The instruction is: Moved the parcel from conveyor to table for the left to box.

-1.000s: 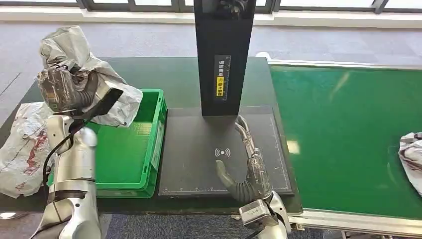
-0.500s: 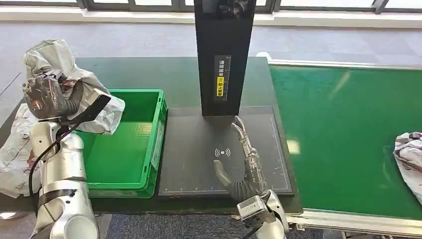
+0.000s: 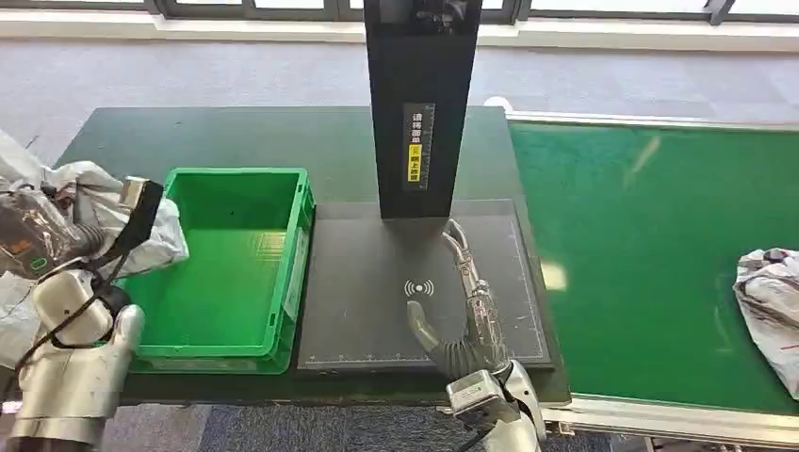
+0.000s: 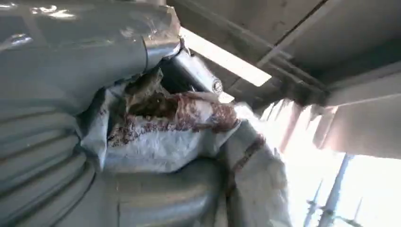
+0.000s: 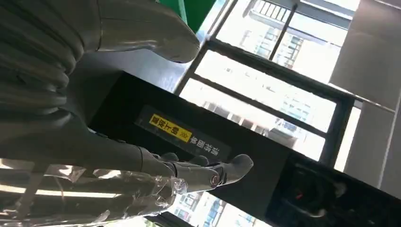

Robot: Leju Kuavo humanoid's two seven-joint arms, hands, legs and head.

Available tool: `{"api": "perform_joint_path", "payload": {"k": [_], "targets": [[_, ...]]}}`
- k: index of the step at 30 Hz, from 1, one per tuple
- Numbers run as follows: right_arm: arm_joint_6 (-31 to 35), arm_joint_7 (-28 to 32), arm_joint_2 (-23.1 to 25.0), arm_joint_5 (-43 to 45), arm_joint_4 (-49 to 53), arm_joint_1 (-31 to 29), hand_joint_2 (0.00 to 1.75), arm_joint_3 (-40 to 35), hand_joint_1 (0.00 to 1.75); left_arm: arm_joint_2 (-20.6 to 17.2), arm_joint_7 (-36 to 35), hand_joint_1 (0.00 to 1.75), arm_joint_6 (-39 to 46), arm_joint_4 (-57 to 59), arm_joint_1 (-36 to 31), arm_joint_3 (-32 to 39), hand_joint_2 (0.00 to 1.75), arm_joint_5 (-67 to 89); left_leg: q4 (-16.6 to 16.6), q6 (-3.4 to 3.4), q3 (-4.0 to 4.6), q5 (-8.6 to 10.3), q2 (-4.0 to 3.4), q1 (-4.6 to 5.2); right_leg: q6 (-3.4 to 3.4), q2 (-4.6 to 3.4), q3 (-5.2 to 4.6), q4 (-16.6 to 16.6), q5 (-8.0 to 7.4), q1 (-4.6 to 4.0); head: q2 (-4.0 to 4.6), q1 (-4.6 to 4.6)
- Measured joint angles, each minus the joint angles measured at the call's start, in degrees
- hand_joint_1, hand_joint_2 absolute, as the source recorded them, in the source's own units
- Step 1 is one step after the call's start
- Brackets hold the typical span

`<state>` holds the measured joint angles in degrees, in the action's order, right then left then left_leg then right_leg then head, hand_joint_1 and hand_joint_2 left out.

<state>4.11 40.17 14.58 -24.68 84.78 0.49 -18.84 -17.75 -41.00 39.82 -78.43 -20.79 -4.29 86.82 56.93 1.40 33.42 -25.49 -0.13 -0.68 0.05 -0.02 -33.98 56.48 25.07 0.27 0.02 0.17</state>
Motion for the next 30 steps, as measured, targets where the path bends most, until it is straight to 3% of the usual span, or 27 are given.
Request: {"api": "perform_joint_path", "payload": {"k": [3,5,6,7,8,15,30], "targets": [[0.74,0.00,-0.07,-0.09,0.00,0.00,1.75,0.00,0.00,-4.33,0.89,1.64,0.00,1.21,-1.24,-12.73,1.75,0.04,-0.02,0.03,-0.08,0.04,0.03,0.00,0.06,0.03,0.11,0.03,0.00,0.01,0.00,0.02],[0.92,0.02,-0.07,-0.09,0.00,0.01,1.75,0.00,0.00,-5.97,1.11,1.64,0.00,1.71,-1.34,-16.46,1.75,0.04,0.00,0.06,-0.08,0.01,-0.53,0.00,0.19,-0.38,-0.06,0.03,-0.19,0.00,0.00,0.02],[1.03,0.02,-0.07,-0.09,0.00,0.01,1.75,0.00,0.00,-6.99,1.11,0.05,0.00,1.97,-1.56,-18.10,1.75,0.04,0.01,0.06,-0.08,0.01,-0.67,0.00,0.17,-0.51,-0.13,0.03,-0.22,0.00,0.00,0.00],[1.03,0.02,-0.07,-0.07,0.00,0.02,1.75,0.00,0.00,-7.48,1.11,0.00,0.00,2.19,-1.82,-19.04,1.75,0.04,0.01,0.06,-0.08,0.01,-0.66,0.02,0.18,-0.53,-0.16,0.03,-0.22,0.00,0.00,0.00],[1.03,0.02,-0.07,-0.07,0.00,0.02,1.75,0.00,0.00,-7.95,1.11,0.00,0.00,2.37,-2.06,-20.04,0.00,0.04,0.01,0.06,-0.07,0.01,-0.62,0.04,0.18,-0.51,-0.15,0.03,-0.22,0.00,0.00,0.00],[1.68,0.02,-0.13,-0.07,0.00,0.54,1.75,0.02,0.00,-9.90,1.16,0.00,0.00,2.43,-3.41,-23.20,0.00,0.04,-0.03,0.12,-0.07,0.04,-0.58,-0.03,0.22,-0.46,-0.16,0.03,-0.20,-0.01,0.00,-0.02],[2.05,0.02,-0.50,1.66,0.00,0.75,1.75,0.02,0.00,-9.29,1.16,0.00,0.00,-0.37,-2.06,-23.20,0.00,0.04,-0.02,0.13,-0.06,0.03,-0.56,-0.03,0.21,-0.44,-0.14,0.03,-0.19,-0.01,0.02,0.00]]}}
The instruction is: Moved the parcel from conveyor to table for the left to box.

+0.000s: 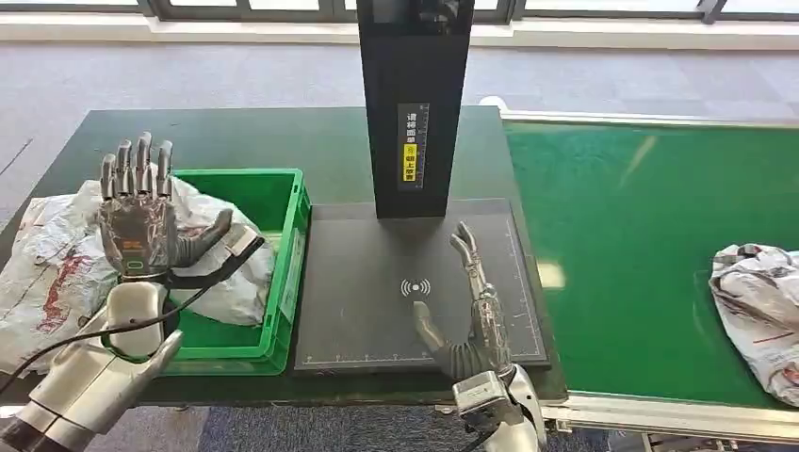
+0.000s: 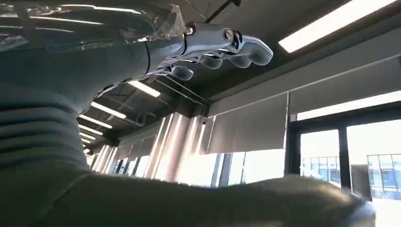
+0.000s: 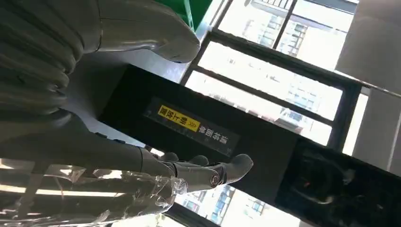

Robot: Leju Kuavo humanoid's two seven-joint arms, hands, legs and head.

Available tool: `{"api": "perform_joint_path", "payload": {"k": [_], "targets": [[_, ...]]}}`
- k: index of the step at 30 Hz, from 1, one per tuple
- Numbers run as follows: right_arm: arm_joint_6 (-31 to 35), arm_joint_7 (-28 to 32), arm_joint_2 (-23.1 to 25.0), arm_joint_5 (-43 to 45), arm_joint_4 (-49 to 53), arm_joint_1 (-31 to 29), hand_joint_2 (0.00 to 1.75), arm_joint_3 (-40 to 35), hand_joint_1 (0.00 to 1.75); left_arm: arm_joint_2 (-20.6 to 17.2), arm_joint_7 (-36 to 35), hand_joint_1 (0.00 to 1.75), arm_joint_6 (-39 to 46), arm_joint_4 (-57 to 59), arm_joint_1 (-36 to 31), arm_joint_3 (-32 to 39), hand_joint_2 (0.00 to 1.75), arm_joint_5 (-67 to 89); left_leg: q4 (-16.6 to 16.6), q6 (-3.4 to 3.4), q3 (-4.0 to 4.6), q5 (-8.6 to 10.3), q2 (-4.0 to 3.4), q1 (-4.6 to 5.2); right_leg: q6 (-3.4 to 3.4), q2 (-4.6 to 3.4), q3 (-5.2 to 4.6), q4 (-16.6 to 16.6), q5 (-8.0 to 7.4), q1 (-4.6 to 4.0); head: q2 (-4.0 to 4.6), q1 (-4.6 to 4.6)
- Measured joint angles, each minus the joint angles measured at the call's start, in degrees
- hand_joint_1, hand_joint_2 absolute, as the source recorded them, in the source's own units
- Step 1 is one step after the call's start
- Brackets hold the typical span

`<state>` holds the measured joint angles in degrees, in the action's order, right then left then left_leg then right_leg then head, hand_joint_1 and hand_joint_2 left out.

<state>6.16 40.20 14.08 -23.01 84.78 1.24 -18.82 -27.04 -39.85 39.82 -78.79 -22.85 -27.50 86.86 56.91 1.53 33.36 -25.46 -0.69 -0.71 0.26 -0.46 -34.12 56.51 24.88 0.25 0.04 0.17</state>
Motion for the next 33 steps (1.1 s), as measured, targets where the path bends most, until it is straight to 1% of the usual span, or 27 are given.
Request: {"api": "perform_joint_path", "payload": {"k": [4,6,7,8,11,12,13,15,16,17,18,19,21,23,25,26,27,30,33], "targets": [[0.07,0.00,-0.20,0.11,0.00,-0.05,1.75,0.00,0.00,1.03,0.02,0.00,0.00,0.04,1.10,0.00,0.00,0.00,0.00,0.00,0.00,0.00,0.01,0.00,0.00,0.02,0.00,0.00,0.00,0.00,-0.02,0.00],[0.22,0.00,-0.24,0.28,0.00,-0.11,1.75,0.00,0.00,2.77,2.07,0.00,0.00,-0.61,2.61,0.56,0.00,0.00,0.00,0.00,0.00,-0.01,0.03,0.02,-0.01,0.03,0.01,0.00,0.01,0.01,-0.02,0.00],[0.26,0.00,-0.24,0.31,0.00,-0.15,1.75,0.00,0.00,4.22,3.79,0.00,0.00,-1.18,3.65,1.42,0.00,0.00,0.00,-0.01,0.00,-0.01,0.03,0.03,-0.01,0.03,0.01,0.00,0.01,0.01,-0.02,0.00],[0.39,0.00,-0.24,0.31,-0.02,-0.15,1.75,0.00,0.00,5.67,7.21,0.00,0.00,-2.20,4.71,2.59,0.00,0.00,0.01,-0.02,0.02,-0.02,0.04,0.05,-0.02,0.03,0.01,0.00,0.02,0.01,0.00,0.00],[0.59,0.00,-0.26,0.28,-0.02,-0.19,1.75,-0.02,0.00,11.54,17.27,0.00,0.02,-5.37,7.52,7.98,0.00,-1.32,0.02,-0.07,0.03,-0.05,0.05,0.08,-0.04,0.05,0.00,-0.01,0.02,0.03,0.00,0.00],[0.81,-0.02,-0.28,0.28,-0.02,-0.18,1.75,-0.02,0.00,14.86,24.64,0.00,0.02,-6.23,8.03,10.81,0.00,-3.79,0.04,-0.08,0.08,-0.05,0.04,0.12,-0.07,0.03,-0.01,-0.02,0.01,0.04,-0.02,-0.02],[1.00,-0.02,-0.35,0.28,-0.02,-0.18,1.75,0.00,0.00,19.44,34.90,0.00,0.02,-6.58,8.09,15.44,0.00,-8.88,0.04,-0.12,0.15,-0.03,0.10,0.13,-0.09,0.07,-0.03,-0.03,0.00,0.06,-0.02,0.00],[1.14,-0.04,-0.39,0.22,-0.02,-0.27,1.75,0.00,0.00,27.86,60.49,0.00,0.04,-6.18,7.60,27.76,0.00,-19.27,0.03,-0.14,0.16,-0.02,0.13,0.13,-0.10,0.15,-0.01,-0.03,-0.01,0.05,-0.02,0.07],[1.16,0.00,-0.39,0.09,-0.02,-0.27,1.75,0.00,0.00,30.82,73.91,0.00,0.09,-5.88,7.39,34.43,0.00,-22.44,0.03,-0.12,0.09,-0.06,-0.01,0.14,-0.10,0.03,-0.01,-0.03,-0.01,0.07,-0.02,0.00],[1.22,0.00,-0.41,0.09,-0.02,-0.23,1.75,0.00,0.00,33.38,83.09,0.00,0.09,-5.68,7.36,39.12,0.00,-23.45,0.03,-0.12,0.01,-0.10,-0.18,0.17,-0.12,-0.15,-0.02,-0.03,-0.02,0.10,-0.02,-0.02],[1.25,-0.02,-0.46,0.09,-0.02,-0.24,1.75,0.00,0.00,35.46,84.43,0.00,0.09,-5.49,7.47,42.99,0.00,-23.65,0.03,-0.12,-0.02,-0.11,-0.21,0.17,-0.12,-0.22,-0.03,-0.03,-0.03,0.10,0.00,-0.02],[1.31,-0.02,-0.46,0.09,-0.02,-0.25,1.75,0.00,0.00,37.28,84.17,0.00,0.09,-5.29,7.44,45.54,0.00,-23.84,0.03,-0.11,-0.02,-0.11,-0.17,0.15,-0.12,-0.18,-0.03,-0.03,-0.03,0.15,0.00,-0.02],[1.40,-0.02,-0.46,0.04,-0.02,-0.26,1.75,0.00,0.00,39.43,82.13,0.00,0.09,-4.98,7.73,49.07,0.00,-27.49,0.02,-0.10,0.01,-0.09,0.02,0.10,-0.08,0.03,0.01,-0.02,0.01,0.14,0.00,0.00],[1.73,-0.02,-0.46,-0.15,-0.02,-0.29,1.75,0.02,0.00,40.74,80.67,0.00,0.09,-4.87,9.47,48.96,0.00,-40.12,-0.01,-0.08,-0.02,-0.08,0.10,0.10,-0.04,0.14,0.05,-0.01,0.06,0.14,0.00,0.02],[2.34,-0.02,-0.48,-0.26,-0.02,-0.23,1.75,0.22,0.00,40.96,80.06,0.00,-1.13,-5.55,12.35,46.15,0.00,-55.45,-0.01,-0.07,-0.04,-0.10,0.02,0.10,-0.04,0.04,-0.01,0.00,0.06,0.14,0.00,-0.02],[2.69,-0.02,-0.55,-0.31,-0.02,-0.15,1.75,0.46,0.00,40.94,79.78,0.00,-2.81,-6.04,13.86,44.60,0.00,-60.53,-0.01,-0.07,-0.03,-0.10,0.04,0.10,-0.04,0.05,-0.01,-0.01,0.07,0.13,0.00,-0.02],[2.86,-0.02,-0.55,-0.53,-0.02,-0.02,1.75,1.12,0.00,40.94,79.47,0.00,-6.25,-7.06,15.54,42.22,0.00,-65.96,0.00,-0.10,-0.02,-0.11,0.13,0.11,-0.14,0.11,0.04,-0.01,0.15,0.04,-0.02,0.00],[2.69,0.00,-0.59,-1.95,0.70,1.09,1.75,3.72,0.00,40.92,79.28,0.00,-21.73,-10.76,20.62,34.00,0.00,-77.34,0.01,-0.20,0.01,-0.18,0.38,0.14,-0.21,0.25,0.16,-0.02,0.23,0.09,0.00,0.02],[2.05,-0.07,-0.39,-3.94,2.45,2.35,1.75,6.47,0.00,40.85,79.60,0.00,-37.96,-13.27,24.32,28.63,0.00,-82.18,0.01,-0.29,0.00,-0.25,0.37,0.16,-0.26,0.24,0.16,-0.03,0.26,0.20,-0.02,0.00]]}}
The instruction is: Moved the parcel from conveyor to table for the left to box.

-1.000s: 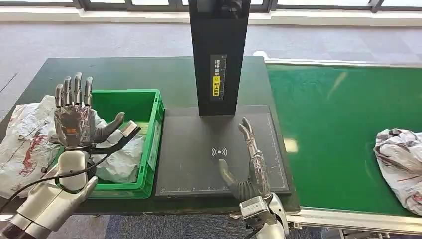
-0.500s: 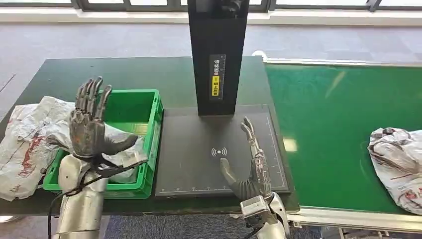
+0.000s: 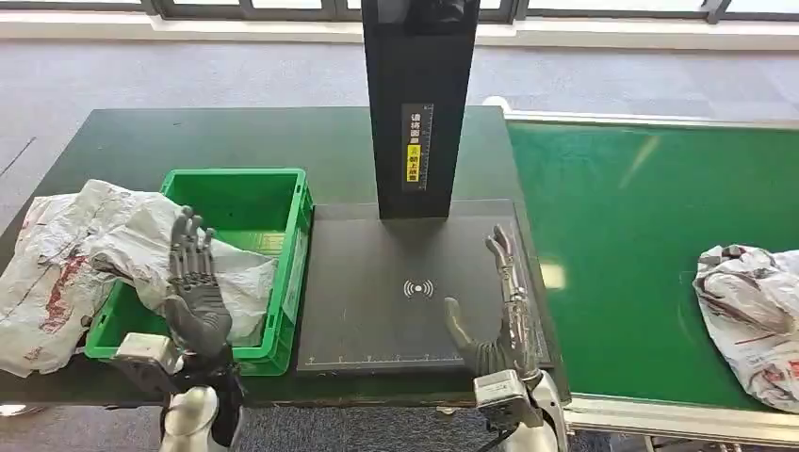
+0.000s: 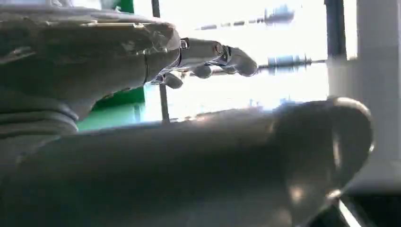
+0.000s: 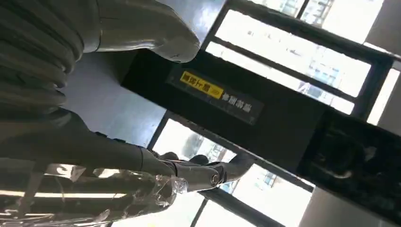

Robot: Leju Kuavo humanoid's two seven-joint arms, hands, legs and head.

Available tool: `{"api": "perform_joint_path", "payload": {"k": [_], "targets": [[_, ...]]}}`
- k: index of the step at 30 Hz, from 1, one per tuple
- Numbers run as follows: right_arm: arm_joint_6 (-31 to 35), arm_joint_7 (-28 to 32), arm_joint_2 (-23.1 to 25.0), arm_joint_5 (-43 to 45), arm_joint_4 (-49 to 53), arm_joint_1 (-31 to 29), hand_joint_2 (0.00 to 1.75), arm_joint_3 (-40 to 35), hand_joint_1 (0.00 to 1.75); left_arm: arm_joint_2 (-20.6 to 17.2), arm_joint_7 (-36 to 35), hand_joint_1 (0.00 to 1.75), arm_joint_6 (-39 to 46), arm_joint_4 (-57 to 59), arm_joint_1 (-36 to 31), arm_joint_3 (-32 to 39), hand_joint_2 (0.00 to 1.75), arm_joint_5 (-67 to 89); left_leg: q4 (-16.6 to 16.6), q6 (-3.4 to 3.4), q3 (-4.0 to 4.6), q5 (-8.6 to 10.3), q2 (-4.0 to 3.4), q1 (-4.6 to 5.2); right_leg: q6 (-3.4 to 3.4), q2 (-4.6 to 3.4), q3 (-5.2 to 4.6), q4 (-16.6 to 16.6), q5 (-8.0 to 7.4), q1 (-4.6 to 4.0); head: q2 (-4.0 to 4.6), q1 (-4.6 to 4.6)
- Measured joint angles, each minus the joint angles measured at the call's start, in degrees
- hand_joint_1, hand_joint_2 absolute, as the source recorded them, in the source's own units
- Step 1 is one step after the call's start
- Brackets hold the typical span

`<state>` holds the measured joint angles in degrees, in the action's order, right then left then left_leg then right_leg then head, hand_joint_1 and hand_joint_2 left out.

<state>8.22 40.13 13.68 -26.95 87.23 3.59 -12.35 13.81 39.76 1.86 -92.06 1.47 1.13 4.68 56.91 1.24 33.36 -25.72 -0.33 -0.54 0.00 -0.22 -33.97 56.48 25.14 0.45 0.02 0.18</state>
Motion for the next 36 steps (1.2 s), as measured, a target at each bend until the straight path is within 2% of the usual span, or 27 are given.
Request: {"api": "perform_joint_path", "payload": {"k": [3,8,14,28,29,30,31,36], "targets": [[-0.35,-0.37,0.44,-0.85,1.57,1.05,1.75,2.22,0.00,0.07,0.22,0.00,-9.06,-1.18,2.09,-2.85,0.00,1.90,0.00,-0.04,0.00,-0.03,0.02,0.01,-0.06,0.01,0.01,-0.01,0.04,0.04,0.02,0.02],[-0.55,-0.52,0.74,-1.09,2.95,1.81,1.75,3.71,0.00,0.26,0.28,0.00,-11.37,-1.68,3.06,-4.54,0.00,2.08,0.00,-0.04,-0.03,-0.03,0.02,0.01,-0.07,0.01,0.04,-0.01,0.03,0.02,0.02,0.00],[0.05,-3.24,1.07,-3.47,3.65,2.43,1.75,4.83,0.00,0.70,0.39,0.00,-19.70,-2.60,3.67,-6.49,0.00,5.27,0.00,-0.03,-0.05,-0.02,0.02,0.01,-0.06,0.02,0.06,0.00,0.03,0.01,0.02,0.00],[4.42,-6.27,2.08,-7.54,5.62,3.82,1.75,10.07,0.00,0.72,0.46,0.00,-17.53,-3.19,3.77,-10.66,0.00,8.11,0.00,-0.03,-0.06,-0.02,0.03,0.01,-0.06,0.03,0.08,0.00,0.03,0.02,0.02,0.00],[4.91,-6.66,2.10,-8.19,5.64,3.84,0.00,10.47,0.00,0.70,0.46,0.00,-17.40,-3.19,3.85,-10.75,0.00,8.15,0.00,-0.03,-0.07,-0.02,0.03,0.01,-0.06,0.03,0.09,0.00,0.03,0.02,0.02,0.00],[5.70,-7.19,2.10,-9.22,5.64,3.86,0.00,10.69,0.00,0.70,0.46,0.00,-17.16,-3.19,3.98,-10.81,0.00,8.20,0.00,-0.03,-0.07,-0.02,0.03,0.01,-0.06,0.03,0.09,0.00,0.03,0.02,0.00,0.00],[6.86,-8.12,2.10,-10.59,5.64,3.83,1.75,11.01,0.00,0.70,0.46,0.00,-16.79,-3.21,4.16,-10.90,0.00,8.41,0.00,-0.03,-0.07,-0.02,0.03,0.01,-0.06,0.03,0.08,0.00,0.03,0.02,0.02,0.00],[12.14,-16.95,1.70,-22.22,4.94,2.46,1.75,15.48,0.00,0.72,0.46,0.00,-16.27,-3.43,4.99,-11.10,0.00,9.64,0.00,-0.04,-0.07,-0.03,0.03,0.01,-0.08,0.05,0.09,0.00,0.04,0.05,0.00,0.00]]}}
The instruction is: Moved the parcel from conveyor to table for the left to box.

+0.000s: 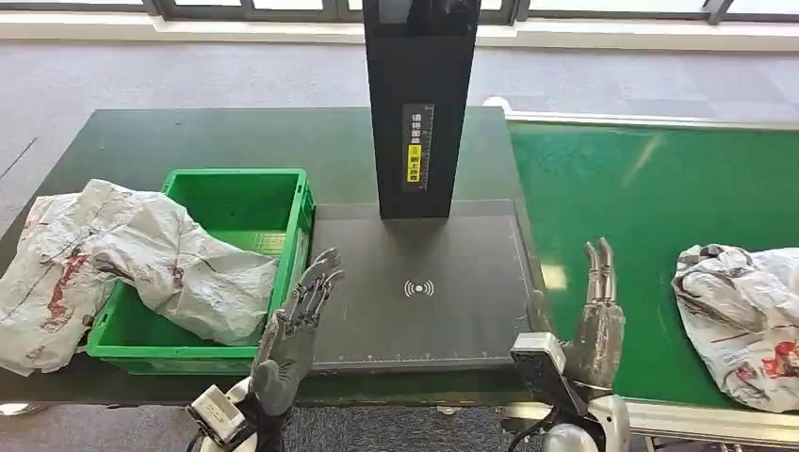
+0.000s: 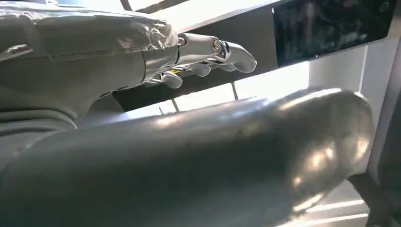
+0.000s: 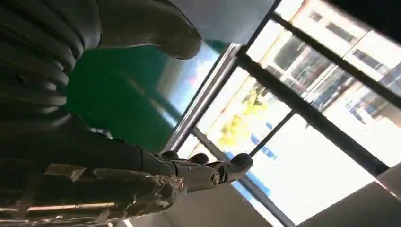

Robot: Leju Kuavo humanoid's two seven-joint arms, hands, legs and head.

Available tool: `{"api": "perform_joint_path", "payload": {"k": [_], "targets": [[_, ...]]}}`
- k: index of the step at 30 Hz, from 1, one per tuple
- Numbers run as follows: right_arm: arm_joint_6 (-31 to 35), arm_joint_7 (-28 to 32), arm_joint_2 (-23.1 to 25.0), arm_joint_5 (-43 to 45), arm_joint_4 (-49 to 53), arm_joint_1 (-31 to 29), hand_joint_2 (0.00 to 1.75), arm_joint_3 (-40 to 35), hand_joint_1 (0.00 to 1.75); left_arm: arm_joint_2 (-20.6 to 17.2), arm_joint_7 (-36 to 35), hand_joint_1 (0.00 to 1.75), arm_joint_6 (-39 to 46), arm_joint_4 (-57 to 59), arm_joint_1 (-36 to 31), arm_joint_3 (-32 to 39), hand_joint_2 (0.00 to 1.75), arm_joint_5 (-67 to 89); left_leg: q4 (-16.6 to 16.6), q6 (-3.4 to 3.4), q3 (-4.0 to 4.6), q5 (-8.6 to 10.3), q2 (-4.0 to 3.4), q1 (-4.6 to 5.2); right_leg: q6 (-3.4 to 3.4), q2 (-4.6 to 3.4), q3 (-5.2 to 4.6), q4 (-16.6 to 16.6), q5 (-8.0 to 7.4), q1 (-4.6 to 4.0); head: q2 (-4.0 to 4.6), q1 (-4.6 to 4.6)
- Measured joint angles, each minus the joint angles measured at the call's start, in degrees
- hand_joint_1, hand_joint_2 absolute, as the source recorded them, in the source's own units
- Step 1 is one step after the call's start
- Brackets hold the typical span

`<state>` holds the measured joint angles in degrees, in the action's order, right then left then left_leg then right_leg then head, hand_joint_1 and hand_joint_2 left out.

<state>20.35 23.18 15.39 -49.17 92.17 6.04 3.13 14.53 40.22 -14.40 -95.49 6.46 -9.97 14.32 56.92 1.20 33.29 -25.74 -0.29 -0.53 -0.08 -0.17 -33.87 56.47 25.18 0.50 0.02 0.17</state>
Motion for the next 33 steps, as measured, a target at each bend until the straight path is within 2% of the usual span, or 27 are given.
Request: {"api": "perform_joint_path", "payload": {"k": [3,9,11,13,23,33], "targets": [[2.62,-5.74,-2.06,-10.33,-2.87,-2.00,1.75,5.68,0.00,0.00,0.00,0.00,0.04,0.48,0.02,0.04,0.00,-0.24,0.02,-0.06,0.00,-0.02,0.03,0.03,-0.08,0.06,0.04,0.00,-0.01,0.07,0.02,0.00],[3.06,-6.57,-4.61,-12.54,-6.86,-3.75,1.75,11.69,0.00,-0.02,0.00,0.00,0.15,1.03,0.01,0.07,0.00,-0.57,0.03,-0.11,-0.02,-0.04,0.06,0.07,-0.12,0.06,0.06,0.00,-0.03,0.09,0.02,0.00],[3.58,-10.54,-5.47,-17.00,-8.07,-4.56,1.75,12.74,0.00,-0.02,0.00,0.00,0.15,1.07,0.05,0.07,0.00,-0.66,0.03,-0.11,-0.03,-0.04,0.06,0.07,-0.12,0.06,0.05,0.00,-0.01,0.07,0.00,0.00],[3.84,-14.57,-8.24,-20.84,-12.55,-6.69,1.75,15.15,0.00,-0.18,0.00,0.00,0.50,1.16,0.04,0.07,0.00,-0.85,0.03,-0.12,-0.03,-0.05,0.06,0.06,-0.13,0.07,0.06,0.00,-0.01,0.09,0.00,-0.02],[8.02,-21.17,-22.87,-28.73,-43.40,-19.76,1.75,24.35,0.00,-1.25,0.00,0.00,1.29,1.57,-0.17,0.07,0.00,-1.66,0.08,-0.46,-0.08,-0.01,0.17,0.31,-0.36,0.29,0.20,-0.01,0.01,0.33,0.00,0.00],[7.99,-22.15,-32.07,-28.11,-60.46,-25.32,1.75,28.30,0.00,-1.62,0.00,0.00,1.62,2.99,-0.99,0.02,0.00,-1.97,0.08,-0.48,-0.03,-0.02,0.42,0.34,-0.45,0.47,0.24,-0.01,0.07,0.37,0.00,0.02]]}}
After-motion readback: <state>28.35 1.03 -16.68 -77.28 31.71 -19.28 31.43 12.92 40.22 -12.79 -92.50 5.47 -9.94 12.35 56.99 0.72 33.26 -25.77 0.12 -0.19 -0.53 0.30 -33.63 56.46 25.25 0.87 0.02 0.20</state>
